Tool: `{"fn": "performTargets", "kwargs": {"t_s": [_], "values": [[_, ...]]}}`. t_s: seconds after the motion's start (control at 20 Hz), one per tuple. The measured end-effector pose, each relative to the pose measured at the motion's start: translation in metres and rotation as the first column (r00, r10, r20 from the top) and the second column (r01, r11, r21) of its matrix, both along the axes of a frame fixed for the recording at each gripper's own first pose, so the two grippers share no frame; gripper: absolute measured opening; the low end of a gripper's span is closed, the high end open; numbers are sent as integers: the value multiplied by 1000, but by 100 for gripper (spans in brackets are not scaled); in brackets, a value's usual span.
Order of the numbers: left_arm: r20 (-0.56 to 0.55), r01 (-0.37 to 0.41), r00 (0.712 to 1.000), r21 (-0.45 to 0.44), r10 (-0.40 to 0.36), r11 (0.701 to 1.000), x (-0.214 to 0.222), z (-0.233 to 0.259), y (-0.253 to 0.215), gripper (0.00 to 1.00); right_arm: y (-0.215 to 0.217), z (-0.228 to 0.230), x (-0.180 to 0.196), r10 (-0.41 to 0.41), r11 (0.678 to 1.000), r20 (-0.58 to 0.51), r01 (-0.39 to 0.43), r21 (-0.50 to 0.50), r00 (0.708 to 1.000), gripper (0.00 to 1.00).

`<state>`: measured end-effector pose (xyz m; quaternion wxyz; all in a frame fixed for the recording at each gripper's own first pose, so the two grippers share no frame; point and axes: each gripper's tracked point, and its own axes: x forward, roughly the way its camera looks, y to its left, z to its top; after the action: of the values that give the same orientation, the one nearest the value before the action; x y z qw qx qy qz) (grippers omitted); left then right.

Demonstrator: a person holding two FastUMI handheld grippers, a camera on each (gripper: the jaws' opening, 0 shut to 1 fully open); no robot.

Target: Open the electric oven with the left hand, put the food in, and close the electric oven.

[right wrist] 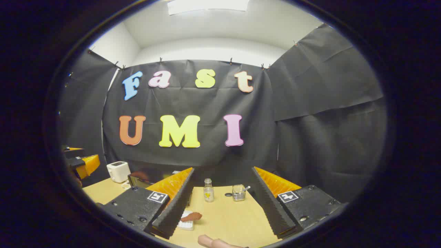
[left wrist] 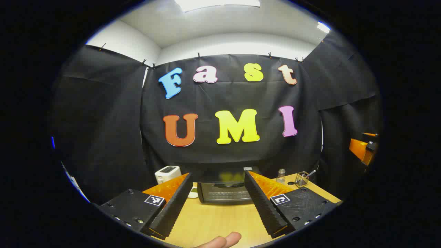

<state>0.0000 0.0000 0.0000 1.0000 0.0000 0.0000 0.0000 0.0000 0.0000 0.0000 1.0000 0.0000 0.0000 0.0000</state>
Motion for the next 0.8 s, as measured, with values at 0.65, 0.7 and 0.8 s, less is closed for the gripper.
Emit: {"fn": "performTargets", "kwargs": {"t_s": [0.65, 0.7, 0.8], "values": [[25, 0, 1000, -16, 0, 1000, -26, 17, 36, 96, 27, 11, -26, 65, 998, 6, -65, -17, 998, 100], [27, 4, 1000, -25, -3, 1000, -24, 18, 33, 96, 25, 12, -25, 64, 998, 14, -64, -18, 998, 100], [35, 12, 999, -36, -11, 999, -17, 24, 26, 96, 22, 13, -21, 66, 998, 30, -65, -22, 997, 97]]}}
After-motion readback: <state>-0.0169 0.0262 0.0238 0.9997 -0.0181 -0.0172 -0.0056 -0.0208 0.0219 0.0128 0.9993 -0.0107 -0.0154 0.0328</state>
